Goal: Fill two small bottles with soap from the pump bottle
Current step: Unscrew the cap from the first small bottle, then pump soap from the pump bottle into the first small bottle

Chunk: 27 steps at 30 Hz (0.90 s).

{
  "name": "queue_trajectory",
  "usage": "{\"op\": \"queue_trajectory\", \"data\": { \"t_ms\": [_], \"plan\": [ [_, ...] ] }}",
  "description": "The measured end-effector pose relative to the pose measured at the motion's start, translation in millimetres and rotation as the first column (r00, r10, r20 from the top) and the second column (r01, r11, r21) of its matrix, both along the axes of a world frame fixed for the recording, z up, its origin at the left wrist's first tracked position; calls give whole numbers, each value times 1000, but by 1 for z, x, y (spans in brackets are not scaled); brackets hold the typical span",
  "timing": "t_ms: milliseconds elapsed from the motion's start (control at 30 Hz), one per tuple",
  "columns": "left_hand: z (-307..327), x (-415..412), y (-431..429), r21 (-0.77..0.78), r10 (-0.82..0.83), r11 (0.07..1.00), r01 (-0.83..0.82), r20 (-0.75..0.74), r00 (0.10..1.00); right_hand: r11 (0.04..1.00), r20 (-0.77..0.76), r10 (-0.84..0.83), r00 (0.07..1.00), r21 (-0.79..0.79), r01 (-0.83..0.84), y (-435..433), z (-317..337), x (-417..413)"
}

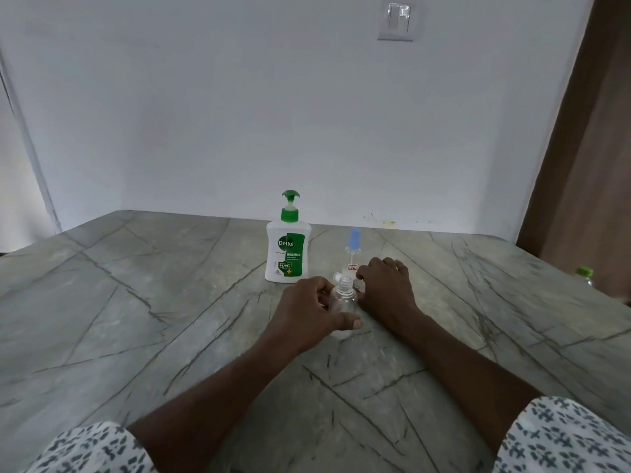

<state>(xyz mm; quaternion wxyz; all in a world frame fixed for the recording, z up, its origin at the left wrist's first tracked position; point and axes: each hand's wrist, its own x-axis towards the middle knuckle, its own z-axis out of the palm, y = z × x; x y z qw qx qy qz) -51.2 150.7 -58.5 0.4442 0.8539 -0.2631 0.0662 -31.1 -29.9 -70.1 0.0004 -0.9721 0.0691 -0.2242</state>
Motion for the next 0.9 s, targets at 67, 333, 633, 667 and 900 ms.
{"op": "queue_trajectory", "data": {
  "t_ms": [67,333,633,667,900],
  "plan": [
    [-1,0,0,5,1,1000,-1,1,1000,1000,-1,-5,1000,7,5,0,1,0],
    [3,1,2,-18,-23,1000,23,-21,1000,1000,2,-8,1000,-15,8,-1,-1,2],
    [21,19,20,-432,346,830,-354,-101,933,999,212,-6,977,46,-4,-4,1,-3],
    [21,26,23,-391,429,815,-428,-90,899,997,250,-3,968,73,-15,-5,3,-4],
    [31,78,42,-242,372,885,-397,-141,917,836,301,159,940,465,-290,-2,27,-42]
  ]
}}
